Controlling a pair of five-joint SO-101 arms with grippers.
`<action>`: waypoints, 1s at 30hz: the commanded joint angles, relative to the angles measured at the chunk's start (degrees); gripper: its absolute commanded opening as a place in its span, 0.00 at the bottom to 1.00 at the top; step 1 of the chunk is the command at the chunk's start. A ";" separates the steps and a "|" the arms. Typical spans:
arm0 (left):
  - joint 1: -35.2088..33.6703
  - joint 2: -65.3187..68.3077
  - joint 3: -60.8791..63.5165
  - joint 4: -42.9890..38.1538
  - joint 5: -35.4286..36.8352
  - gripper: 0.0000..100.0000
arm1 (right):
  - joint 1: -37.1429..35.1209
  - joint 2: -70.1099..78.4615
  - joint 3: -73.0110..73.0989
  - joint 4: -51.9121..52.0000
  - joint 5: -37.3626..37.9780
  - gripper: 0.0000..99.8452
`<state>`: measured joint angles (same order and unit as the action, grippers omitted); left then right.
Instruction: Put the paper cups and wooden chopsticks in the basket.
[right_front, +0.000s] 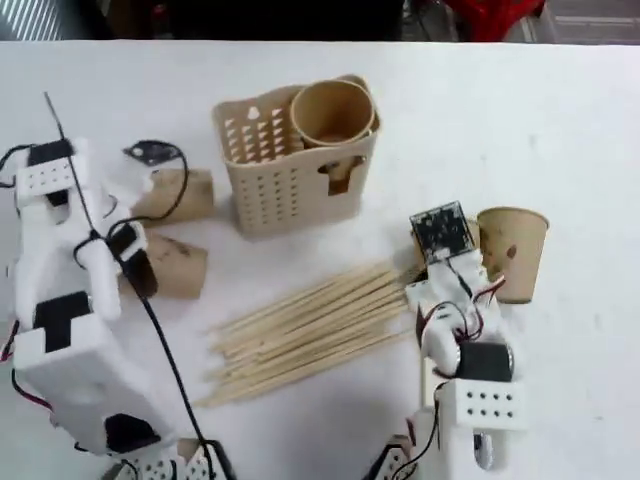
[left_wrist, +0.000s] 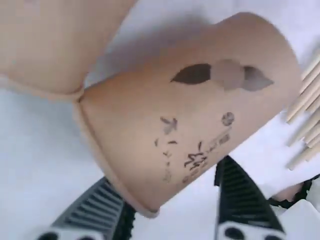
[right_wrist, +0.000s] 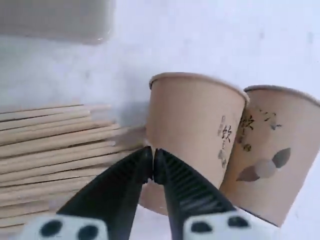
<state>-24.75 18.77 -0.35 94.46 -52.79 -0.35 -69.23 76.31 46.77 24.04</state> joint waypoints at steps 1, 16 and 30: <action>2.68 -0.57 -2.81 -2.37 2.29 0.15 | 0.22 -4.53 3.43 -3.65 -0.62 0.02; 1.80 -0.92 -10.99 7.91 2.37 0.02 | -2.95 -26.77 16.53 -3.65 -0.18 0.02; 1.63 -36.88 -15.21 7.30 13.10 0.02 | -4.53 -33.98 16.79 2.86 -0.09 0.02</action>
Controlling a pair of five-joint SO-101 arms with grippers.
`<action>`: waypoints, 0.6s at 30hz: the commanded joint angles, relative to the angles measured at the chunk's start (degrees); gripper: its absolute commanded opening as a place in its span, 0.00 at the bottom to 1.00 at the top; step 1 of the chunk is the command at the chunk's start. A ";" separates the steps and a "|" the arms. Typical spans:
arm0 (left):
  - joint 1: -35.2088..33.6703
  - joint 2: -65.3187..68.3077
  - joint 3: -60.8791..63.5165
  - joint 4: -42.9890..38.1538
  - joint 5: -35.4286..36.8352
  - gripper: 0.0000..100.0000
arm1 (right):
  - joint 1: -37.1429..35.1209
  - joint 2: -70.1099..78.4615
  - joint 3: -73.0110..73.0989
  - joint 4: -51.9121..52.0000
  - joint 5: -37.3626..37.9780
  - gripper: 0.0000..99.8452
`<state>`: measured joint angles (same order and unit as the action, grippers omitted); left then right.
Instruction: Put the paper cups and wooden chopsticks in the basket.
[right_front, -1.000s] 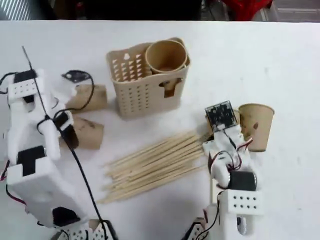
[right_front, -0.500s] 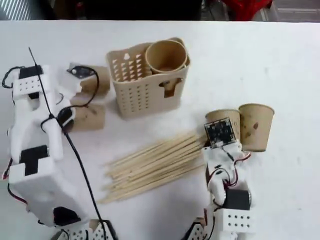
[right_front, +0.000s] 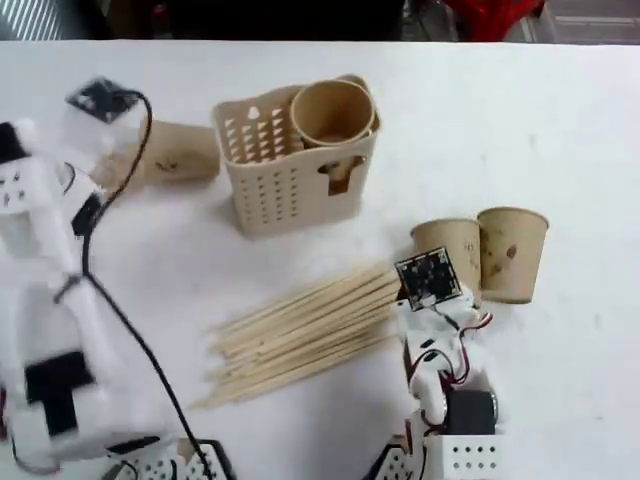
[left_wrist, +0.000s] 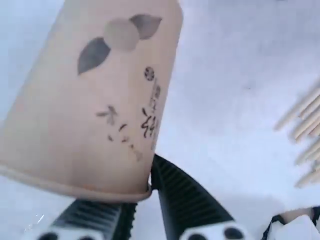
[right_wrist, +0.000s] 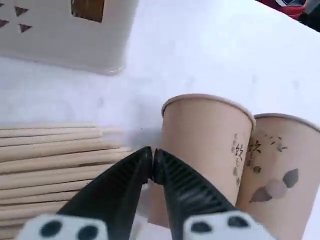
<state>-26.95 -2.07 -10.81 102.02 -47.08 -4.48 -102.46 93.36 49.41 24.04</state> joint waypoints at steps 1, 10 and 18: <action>5.85 -19.47 -5.80 -0.70 9.76 0.02 | -0.40 -0.75 -0.26 0.22 -0.09 0.02; 35.21 -23.25 -13.54 -6.59 26.64 0.02 | -0.40 -0.48 -0.26 0.40 -0.18 0.02; 43.12 0.13 -28.57 -2.90 27.16 0.02 | -0.40 -0.66 -0.26 0.31 -0.09 0.02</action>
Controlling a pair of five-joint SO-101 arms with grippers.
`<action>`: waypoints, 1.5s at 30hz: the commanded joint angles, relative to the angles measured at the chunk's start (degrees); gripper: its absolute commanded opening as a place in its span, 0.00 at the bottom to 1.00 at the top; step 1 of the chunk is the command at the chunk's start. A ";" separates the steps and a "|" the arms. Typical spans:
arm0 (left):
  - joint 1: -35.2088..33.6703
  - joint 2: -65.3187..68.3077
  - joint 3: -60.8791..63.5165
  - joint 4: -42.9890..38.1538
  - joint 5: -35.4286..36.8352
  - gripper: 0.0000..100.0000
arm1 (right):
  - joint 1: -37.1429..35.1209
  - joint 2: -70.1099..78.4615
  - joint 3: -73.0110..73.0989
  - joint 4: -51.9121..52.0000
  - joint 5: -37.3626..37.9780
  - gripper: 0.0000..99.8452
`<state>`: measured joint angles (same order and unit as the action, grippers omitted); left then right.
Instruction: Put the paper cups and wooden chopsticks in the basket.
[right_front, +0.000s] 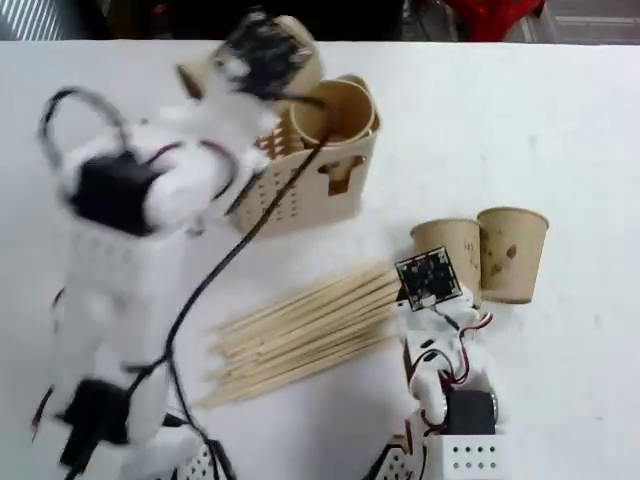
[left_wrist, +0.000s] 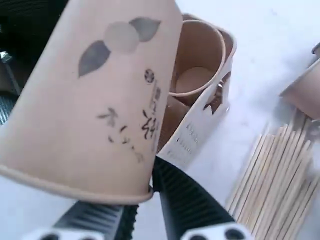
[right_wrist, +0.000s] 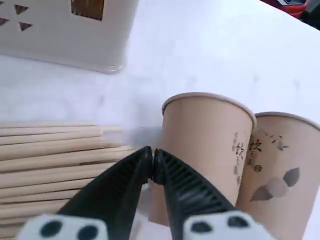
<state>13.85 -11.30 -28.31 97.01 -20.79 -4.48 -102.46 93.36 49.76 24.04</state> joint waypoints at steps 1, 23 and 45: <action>2.95 11.82 -14.42 3.60 0.88 0.02 | -0.40 -0.66 -0.26 -0.13 -0.09 0.02; 4.18 16.22 -9.41 5.27 0.44 0.03 | -0.31 -0.66 -0.26 -0.13 -0.09 0.02; 4.09 15.87 -16.88 4.57 0.97 0.18 | -0.31 -0.66 -0.26 -0.13 -0.09 0.02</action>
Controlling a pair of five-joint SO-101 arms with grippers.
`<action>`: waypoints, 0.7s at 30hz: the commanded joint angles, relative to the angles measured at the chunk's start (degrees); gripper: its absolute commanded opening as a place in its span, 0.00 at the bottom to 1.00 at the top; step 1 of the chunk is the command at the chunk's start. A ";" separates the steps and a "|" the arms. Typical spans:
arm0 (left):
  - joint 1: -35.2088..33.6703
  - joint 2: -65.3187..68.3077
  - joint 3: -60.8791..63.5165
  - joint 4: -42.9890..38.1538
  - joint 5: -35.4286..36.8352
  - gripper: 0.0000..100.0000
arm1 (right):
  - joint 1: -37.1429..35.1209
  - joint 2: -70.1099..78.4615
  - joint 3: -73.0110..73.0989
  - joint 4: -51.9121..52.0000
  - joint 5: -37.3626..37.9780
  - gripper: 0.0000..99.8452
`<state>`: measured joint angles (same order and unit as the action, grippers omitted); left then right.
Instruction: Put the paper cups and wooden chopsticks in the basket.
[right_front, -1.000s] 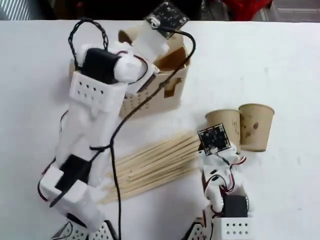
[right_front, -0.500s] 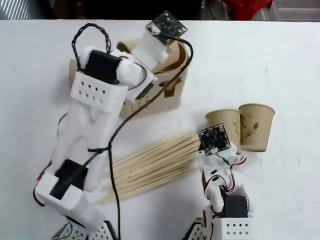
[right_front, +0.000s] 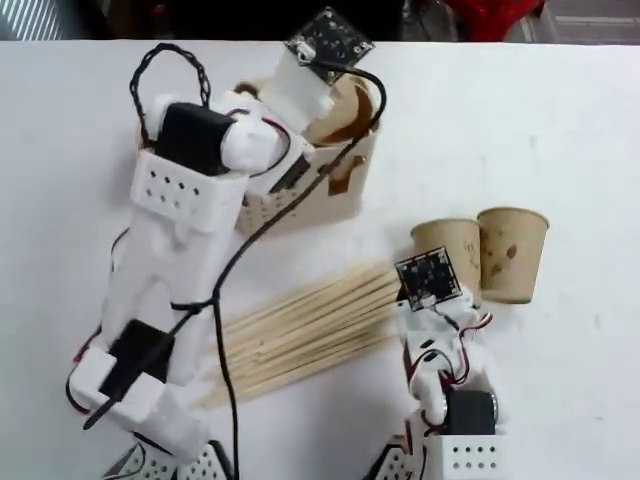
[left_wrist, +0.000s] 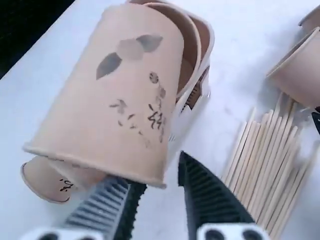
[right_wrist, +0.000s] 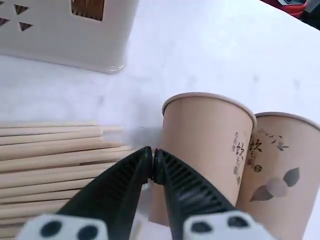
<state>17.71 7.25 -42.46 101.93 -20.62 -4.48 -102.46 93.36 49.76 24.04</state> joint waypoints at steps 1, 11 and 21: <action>0.22 -2.68 -2.64 -0.35 0.79 0.18 | -0.31 -0.66 -0.26 -0.13 -0.09 0.02; 0.66 -2.59 -7.30 -3.34 0.79 0.17 | -0.31 -0.66 -0.26 -0.13 0.00 0.02; 0.84 -2.42 -7.91 -4.57 0.70 0.17 | -0.40 -0.66 -0.26 -0.13 0.00 0.02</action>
<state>17.89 7.16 -48.09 98.59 -20.62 -4.48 -102.46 93.36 49.76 24.04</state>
